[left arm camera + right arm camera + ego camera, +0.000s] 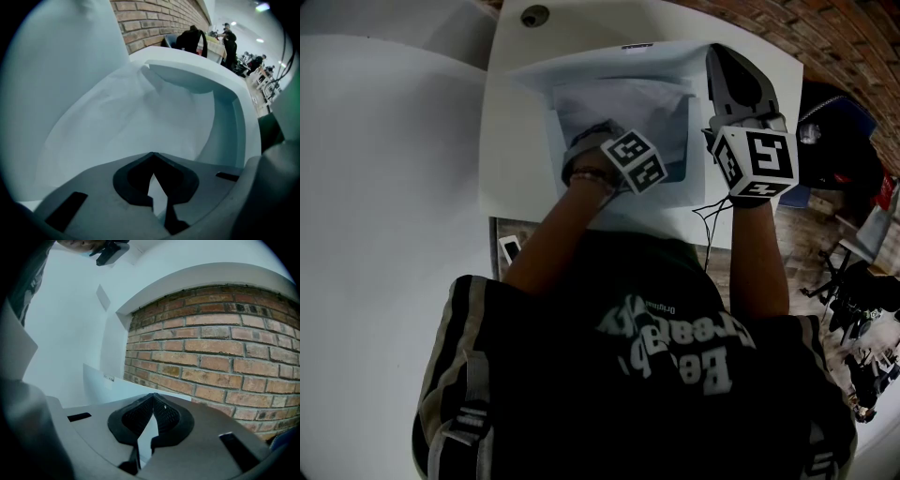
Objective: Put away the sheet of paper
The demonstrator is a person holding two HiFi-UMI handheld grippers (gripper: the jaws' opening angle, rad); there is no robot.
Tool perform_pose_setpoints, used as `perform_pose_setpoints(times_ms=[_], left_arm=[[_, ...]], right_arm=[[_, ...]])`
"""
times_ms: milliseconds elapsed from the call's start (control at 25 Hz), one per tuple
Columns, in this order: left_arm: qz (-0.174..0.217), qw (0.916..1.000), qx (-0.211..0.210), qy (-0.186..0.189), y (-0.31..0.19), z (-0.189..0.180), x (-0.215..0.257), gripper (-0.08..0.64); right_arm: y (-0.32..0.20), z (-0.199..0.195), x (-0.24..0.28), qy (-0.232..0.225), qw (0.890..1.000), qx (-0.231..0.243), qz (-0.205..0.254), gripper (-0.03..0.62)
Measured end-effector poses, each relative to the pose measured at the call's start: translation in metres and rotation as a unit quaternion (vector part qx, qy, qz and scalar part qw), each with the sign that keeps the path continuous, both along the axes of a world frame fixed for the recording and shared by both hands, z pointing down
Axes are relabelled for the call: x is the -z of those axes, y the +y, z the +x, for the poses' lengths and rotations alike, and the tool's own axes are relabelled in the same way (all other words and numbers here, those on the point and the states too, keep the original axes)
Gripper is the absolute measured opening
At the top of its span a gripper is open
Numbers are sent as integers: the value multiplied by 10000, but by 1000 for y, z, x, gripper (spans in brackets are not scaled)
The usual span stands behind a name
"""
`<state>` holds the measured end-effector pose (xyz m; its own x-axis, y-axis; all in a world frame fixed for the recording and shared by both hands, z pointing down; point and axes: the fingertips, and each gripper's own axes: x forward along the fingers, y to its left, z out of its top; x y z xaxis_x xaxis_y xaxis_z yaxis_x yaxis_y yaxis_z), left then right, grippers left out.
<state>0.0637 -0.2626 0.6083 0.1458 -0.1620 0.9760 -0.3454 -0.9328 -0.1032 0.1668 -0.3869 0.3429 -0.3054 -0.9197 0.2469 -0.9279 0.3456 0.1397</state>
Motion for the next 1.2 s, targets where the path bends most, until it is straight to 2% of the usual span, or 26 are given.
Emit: perform_pose_setpoints(times_ms=[200,320,400,520,600,680,760,840,1200], left_arm=[[-309,9994,142,-26,14,-1,-1,0],[-399,9992,86,-13,20,-1,0,0],[-216,9996,107,131,12,3,8,0],[408,9983,231,351,-21,7,24,0],[777,9961,202,359,-44,6,29,0],[994,9947,-29,259,-58,6,24,0],[1059,9938,-318,89,-61,5,12,1],[1028,9937,-436,-61,-59,4,3,0],[927,9950,-251,-265,-48,0,1,0]], right_arm=[[3,1,-1,-5,10000,-10,6,-5],[3,1,-1,-10,10000,-12,-3,-5],[3,1,0,15,10000,-6,-5,-5],[3,0,0,26,10000,-6,-15,-5],[2,0,0,8,10000,-17,-18,-5],[2,0,0,0,10000,-23,-13,-6],[2,1,-1,7,10000,-26,-7,-5],[3,1,-1,21,10000,-26,-9,-5],[4,0,1,15,10000,-6,-28,-5]])
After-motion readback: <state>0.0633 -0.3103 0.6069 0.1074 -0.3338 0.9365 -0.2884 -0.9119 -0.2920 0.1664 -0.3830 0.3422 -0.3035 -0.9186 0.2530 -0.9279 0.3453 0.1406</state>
